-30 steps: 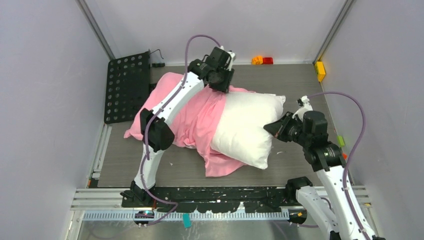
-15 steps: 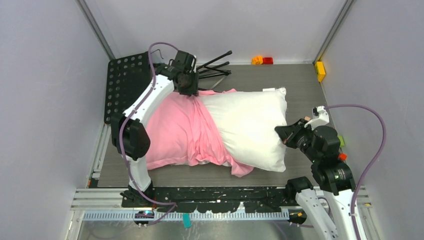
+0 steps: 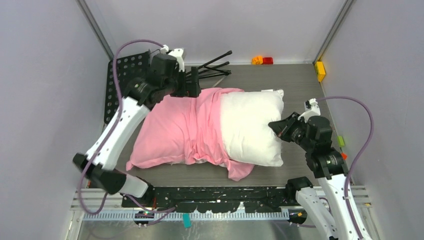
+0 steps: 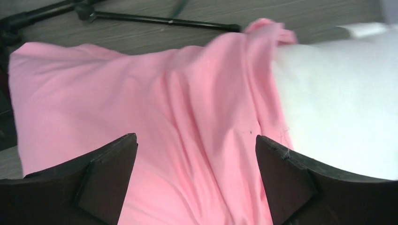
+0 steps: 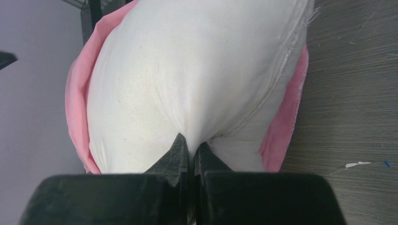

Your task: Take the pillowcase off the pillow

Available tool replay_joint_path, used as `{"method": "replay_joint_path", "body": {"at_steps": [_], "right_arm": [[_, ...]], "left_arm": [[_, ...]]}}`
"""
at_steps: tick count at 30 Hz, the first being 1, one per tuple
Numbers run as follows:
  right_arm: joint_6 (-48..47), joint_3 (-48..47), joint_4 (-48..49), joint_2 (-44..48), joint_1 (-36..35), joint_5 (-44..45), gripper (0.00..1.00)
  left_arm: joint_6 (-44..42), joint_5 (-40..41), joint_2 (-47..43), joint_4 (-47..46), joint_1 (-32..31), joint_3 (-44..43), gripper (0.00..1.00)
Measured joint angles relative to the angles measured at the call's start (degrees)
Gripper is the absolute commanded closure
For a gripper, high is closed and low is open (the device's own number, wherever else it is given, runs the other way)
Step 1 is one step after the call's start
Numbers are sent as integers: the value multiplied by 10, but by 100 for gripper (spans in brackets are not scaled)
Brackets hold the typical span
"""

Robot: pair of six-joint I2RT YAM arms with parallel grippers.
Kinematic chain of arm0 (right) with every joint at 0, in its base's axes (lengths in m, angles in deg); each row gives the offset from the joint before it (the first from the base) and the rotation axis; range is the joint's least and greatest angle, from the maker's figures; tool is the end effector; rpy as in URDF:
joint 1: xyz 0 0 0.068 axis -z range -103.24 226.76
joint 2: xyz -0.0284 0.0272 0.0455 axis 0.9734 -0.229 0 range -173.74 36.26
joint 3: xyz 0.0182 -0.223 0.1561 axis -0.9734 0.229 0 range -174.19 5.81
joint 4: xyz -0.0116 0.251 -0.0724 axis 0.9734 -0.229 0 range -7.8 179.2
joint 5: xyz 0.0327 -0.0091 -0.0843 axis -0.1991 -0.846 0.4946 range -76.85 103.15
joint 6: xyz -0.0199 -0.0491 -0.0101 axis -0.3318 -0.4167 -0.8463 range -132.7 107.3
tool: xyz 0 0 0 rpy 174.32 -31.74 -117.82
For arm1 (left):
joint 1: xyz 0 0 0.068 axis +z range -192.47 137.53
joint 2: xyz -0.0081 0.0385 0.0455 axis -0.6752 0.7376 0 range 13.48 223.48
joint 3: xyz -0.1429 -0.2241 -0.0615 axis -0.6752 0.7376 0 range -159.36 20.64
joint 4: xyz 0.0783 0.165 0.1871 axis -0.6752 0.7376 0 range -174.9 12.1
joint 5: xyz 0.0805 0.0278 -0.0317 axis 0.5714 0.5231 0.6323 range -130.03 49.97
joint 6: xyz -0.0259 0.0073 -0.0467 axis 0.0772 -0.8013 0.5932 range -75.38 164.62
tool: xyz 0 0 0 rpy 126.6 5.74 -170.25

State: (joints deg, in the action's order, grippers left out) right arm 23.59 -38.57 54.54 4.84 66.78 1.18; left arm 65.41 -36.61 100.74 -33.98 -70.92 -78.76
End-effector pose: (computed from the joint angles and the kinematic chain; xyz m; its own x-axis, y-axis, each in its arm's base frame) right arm 0.1179 0.0282 0.3244 -0.5062 0.4988 -0.7035 -0.0742 0.7875 0.6118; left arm 0.2821 -0.1504 0.4188 -0.6691 -0.0404 -0.7421 0.2109 0.9471 -0.2417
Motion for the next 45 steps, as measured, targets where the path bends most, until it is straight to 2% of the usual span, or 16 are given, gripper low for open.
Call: {"method": "replay_joint_path", "body": {"at_steps": [4, 8, 15, 22, 30, 32, 35, 39, 42, 45], "right_arm": [[15, 14, 28, -40, 3, -23, 100], [29, 19, 50, -69, 3, -43, 100], [41, 20, 65, -71, 3, -51, 100], [45, 20, 67, -70, 3, -51, 100], [48, 20, 70, -71, 3, -51, 100], [48, 20, 70, -71, 3, -51, 100], [47, 19, 64, -68, 3, -44, 100], [43, -3, 21, -71, 0, 5, 100], [41, -42, -24, -89, -8, 50, 100], [40, -72, -44, -109, -13, 89, 100]], "left_arm": [[19, -4, -119, -19, -67, 37, 0], [47, 11, -165, -36, -178, 72, 0], [108, 78, -145, -36, -325, 167, 0], [165, 191, -124, -12, -436, 183, 0], [197, 263, -114, -27, -441, 251, 1], [197, 277, -97, -26, -437, 251, 5], [197, 285, -80, -29, -423, 269, 20], [202, 289, -84, -31, -370, 325, 39], [210, 274, -113, -55, -311, 378, 43], [206, 246, -189, -89, -233, 442, 46]]}}
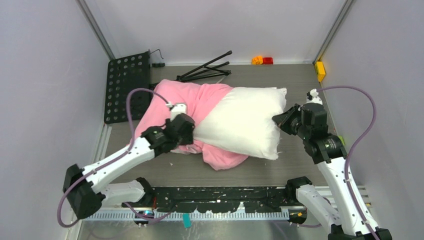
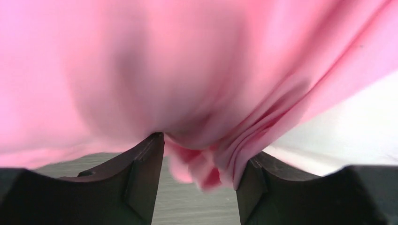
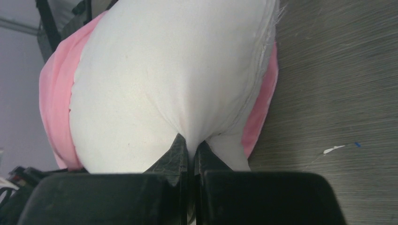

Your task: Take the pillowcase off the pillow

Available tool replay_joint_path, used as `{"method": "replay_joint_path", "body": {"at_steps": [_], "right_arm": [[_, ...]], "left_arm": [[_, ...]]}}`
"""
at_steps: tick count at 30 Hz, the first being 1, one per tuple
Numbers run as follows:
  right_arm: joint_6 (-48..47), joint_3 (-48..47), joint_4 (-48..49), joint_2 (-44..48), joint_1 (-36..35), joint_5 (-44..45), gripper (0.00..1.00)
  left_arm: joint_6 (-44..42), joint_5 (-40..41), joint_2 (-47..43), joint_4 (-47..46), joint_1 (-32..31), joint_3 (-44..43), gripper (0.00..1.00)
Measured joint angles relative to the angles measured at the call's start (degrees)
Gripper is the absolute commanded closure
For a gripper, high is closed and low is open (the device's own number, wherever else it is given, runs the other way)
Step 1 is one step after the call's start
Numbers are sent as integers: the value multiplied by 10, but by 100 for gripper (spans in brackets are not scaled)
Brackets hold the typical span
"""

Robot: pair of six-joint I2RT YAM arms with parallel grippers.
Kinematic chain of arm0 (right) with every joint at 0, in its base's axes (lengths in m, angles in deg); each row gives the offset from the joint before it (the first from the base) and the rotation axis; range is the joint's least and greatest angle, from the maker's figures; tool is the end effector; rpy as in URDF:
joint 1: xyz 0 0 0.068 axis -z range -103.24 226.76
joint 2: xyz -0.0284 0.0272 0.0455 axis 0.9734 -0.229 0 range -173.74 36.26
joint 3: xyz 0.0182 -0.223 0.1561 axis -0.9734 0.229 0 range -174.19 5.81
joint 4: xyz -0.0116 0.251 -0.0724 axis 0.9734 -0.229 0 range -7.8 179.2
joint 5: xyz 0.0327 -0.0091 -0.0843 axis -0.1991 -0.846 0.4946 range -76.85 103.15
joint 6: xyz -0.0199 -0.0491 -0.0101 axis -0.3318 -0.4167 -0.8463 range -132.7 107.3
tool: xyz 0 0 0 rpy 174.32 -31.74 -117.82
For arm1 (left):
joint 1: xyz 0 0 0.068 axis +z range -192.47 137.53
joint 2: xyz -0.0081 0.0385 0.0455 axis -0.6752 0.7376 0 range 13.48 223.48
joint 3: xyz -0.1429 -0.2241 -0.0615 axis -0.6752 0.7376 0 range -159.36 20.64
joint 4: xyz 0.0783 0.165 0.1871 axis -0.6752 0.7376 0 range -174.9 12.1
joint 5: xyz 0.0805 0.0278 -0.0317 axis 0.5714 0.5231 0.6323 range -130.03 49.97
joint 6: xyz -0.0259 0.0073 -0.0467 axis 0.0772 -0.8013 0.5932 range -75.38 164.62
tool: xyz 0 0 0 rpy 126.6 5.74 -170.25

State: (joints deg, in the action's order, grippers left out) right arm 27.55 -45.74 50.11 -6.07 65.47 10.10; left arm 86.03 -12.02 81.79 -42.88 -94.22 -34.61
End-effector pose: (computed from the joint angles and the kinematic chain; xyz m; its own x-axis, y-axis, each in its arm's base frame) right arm 0.1487 0.0316 0.3353 -0.5284 0.5525 -0.6447 0.1317 0.8035 0.5806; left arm 0.1586 -0.1742 0.2755 -0.7292 -0.0182 -0.6840 0.0594 0.9942 -0.0898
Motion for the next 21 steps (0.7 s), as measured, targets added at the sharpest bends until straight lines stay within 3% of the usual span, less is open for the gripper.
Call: {"method": "replay_joint_path", "body": {"at_steps": [3, 7, 8, 11, 12, 17, 21], "right_arm": [[-4, -18, -6, -8, 1, 43, 100], [-14, -32, -6, -22, 2, 32, 96], [-20, -34, -5, -30, 3, 22, 89], [-31, -44, 2, -62, 9, -15, 22], [-32, -47, 3, -76, 11, -24, 17], [-46, -83, -11, -167, 9, -78, 15], [-74, -124, -44, -223, -70, -19, 13]], "left_arm": [[-1, -18, -86, -17, 90, 58, 48], [-7, -54, -141, -41, 116, 87, 50], [-10, -65, -144, -46, 116, 91, 50], [-15, -93, -138, -59, 120, 102, 50], [-16, -100, -132, -59, 121, 102, 50], [-24, -125, -110, -62, 123, 100, 50], [-31, -144, -109, -78, 124, 100, 50]]}}
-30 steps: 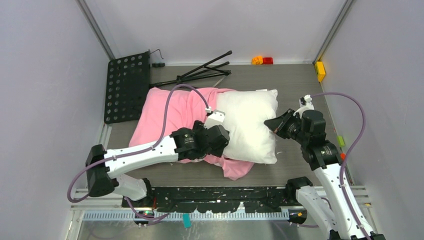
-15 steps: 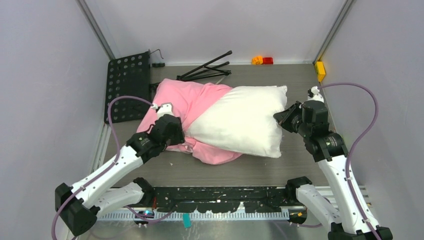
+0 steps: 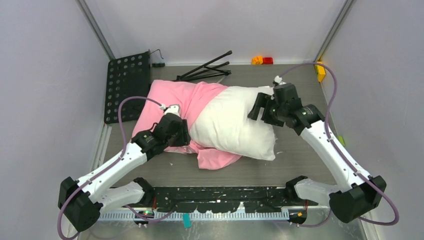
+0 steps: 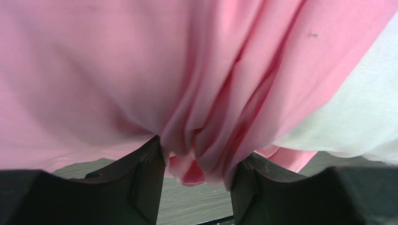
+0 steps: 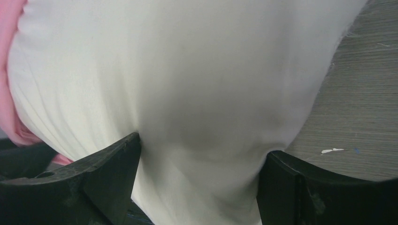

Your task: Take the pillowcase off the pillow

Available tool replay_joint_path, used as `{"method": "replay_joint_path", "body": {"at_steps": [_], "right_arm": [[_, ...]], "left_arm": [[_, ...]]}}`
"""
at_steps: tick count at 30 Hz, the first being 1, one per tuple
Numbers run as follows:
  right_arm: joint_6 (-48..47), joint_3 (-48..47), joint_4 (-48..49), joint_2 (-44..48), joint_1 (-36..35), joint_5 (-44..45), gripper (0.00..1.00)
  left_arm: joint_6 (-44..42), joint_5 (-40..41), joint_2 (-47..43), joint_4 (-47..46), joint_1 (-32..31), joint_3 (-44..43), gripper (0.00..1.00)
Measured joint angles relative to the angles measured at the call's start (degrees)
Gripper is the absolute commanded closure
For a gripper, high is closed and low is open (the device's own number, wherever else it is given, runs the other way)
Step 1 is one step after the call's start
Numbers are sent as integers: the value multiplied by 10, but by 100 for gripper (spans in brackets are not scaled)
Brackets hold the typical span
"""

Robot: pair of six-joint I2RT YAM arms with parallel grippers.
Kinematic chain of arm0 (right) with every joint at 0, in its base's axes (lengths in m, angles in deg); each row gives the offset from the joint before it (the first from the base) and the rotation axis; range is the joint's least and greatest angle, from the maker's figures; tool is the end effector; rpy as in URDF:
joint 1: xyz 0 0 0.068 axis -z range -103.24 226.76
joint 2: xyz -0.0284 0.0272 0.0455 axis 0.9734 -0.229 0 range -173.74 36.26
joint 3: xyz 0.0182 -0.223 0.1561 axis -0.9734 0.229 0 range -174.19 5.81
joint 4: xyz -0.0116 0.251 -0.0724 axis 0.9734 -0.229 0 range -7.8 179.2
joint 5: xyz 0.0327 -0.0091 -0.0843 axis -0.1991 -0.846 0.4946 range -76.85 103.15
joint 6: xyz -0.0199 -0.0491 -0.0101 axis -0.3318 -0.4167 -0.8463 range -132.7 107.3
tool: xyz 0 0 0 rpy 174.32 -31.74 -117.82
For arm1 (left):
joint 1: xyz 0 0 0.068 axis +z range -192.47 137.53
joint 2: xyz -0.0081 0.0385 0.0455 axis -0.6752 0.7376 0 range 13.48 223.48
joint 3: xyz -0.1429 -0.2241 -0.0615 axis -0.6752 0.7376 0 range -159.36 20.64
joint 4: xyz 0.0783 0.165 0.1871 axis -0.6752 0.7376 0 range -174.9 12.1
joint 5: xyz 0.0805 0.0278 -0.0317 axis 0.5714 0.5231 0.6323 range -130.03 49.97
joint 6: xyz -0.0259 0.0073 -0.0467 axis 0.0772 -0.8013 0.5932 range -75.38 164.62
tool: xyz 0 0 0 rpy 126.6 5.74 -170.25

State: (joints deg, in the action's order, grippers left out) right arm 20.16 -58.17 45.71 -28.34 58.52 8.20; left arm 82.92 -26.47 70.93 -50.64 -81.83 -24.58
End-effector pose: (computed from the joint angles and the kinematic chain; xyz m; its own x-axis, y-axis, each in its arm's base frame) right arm 0.2184 0.0752 0.3332 -0.7564 0.3199 -0.5705 0.0473 0.8967 0.4401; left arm 0.1637 -0.1234 0.2641 -0.7448 -0.1683 -0.6457 0.0383 0.9553 -0.2932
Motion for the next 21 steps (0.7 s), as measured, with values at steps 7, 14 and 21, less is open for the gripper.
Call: {"method": "replay_joint_path", "body": {"at_steps": [7, 14, 21], "right_arm": [[-35, -74, -86, -27, -195, 213, 12], [-49, -87, -126, -36, -242, 438, 11], [-124, -86, -100, -5, -269, 287, 10]], "left_arm": [[1, -30, 16, -5, 0, 0, 50], [1, -32, 16, -12, 1, -1, 49], [1, -31, 21, -12, 1, -5, 48]]}}
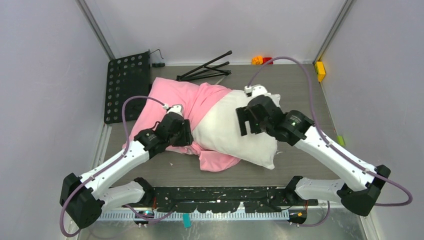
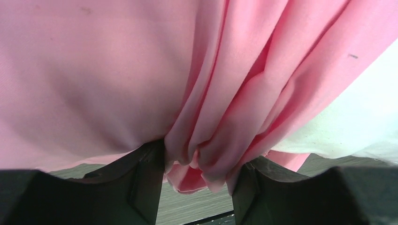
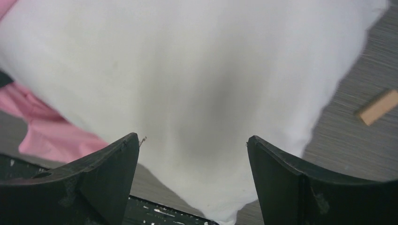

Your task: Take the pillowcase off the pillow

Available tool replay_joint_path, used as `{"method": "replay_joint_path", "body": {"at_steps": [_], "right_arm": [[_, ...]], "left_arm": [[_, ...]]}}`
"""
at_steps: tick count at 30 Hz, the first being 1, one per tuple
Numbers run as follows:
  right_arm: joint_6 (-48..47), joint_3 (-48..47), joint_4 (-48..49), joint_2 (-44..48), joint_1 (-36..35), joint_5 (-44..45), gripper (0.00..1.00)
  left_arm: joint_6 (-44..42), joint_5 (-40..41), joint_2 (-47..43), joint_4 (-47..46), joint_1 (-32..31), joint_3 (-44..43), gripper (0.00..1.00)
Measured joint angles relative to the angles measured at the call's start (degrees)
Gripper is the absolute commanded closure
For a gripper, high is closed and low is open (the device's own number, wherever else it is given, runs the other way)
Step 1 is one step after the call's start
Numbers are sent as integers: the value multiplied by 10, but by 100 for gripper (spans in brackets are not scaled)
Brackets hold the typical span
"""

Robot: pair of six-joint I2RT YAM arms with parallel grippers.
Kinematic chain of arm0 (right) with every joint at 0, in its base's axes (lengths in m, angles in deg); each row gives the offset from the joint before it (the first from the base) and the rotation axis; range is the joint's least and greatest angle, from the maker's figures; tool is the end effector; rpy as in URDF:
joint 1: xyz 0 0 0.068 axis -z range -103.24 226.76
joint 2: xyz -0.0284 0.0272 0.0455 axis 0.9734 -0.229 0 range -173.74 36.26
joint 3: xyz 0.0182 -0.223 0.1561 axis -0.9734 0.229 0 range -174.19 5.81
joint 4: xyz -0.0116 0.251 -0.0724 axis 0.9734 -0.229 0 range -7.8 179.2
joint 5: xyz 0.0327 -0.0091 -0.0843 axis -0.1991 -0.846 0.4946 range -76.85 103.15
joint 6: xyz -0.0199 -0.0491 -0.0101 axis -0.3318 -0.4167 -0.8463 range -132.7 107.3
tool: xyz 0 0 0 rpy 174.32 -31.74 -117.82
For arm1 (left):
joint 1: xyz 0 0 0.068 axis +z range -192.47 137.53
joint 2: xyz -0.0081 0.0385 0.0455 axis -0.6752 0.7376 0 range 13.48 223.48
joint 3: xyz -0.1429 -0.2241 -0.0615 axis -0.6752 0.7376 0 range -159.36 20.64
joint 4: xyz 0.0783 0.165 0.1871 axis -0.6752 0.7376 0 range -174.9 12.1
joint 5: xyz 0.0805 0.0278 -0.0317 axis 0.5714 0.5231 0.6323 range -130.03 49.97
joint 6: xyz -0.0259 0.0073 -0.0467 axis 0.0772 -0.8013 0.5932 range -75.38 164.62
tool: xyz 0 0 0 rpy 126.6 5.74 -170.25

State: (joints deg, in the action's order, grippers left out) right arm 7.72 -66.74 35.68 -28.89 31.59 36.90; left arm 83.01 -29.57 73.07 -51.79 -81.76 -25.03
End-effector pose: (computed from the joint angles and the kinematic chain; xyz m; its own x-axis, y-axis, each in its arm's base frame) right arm 0.1639 0.1445 0.3674 -0.6341 -0.1848 -0.7508 -0.2466 0.9686 -0.0301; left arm 0.1689 -0.1298 0.2608 -0.7711 -0.1581 -0.6168 0.0614 0.9457 -0.3191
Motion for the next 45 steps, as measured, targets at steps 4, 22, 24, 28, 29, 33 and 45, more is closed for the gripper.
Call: {"method": "replay_joint_path", "body": {"at_steps": [4, 22, 24, 28, 29, 33, 45], "right_arm": [[-21, 26, 31, -39, -68, -55, 10], [-30, 94, 143, -72, -102, -59, 100], [-21, 73, 143, -71, -101, -61, 100], [9, 25, 141, -73, -100, -63, 100], [21, 14, 141, -73, -97, -64, 100], [77, -9, 151, -78, -61, -102, 100], [244, 23, 246, -96, 103, -283, 100]], "left_arm": [[0, 0, 12, 2, 0, -8, 48], [8, -83, -89, 113, 0, -116, 34], [13, -106, -111, 135, 0, -151, 35], [23, -125, -136, 179, 0, -224, 34], [28, -125, -137, 190, 0, -237, 33], [63, -134, -155, 216, -1, -231, 30], [176, -32, -135, 186, -218, -100, 10]]}}
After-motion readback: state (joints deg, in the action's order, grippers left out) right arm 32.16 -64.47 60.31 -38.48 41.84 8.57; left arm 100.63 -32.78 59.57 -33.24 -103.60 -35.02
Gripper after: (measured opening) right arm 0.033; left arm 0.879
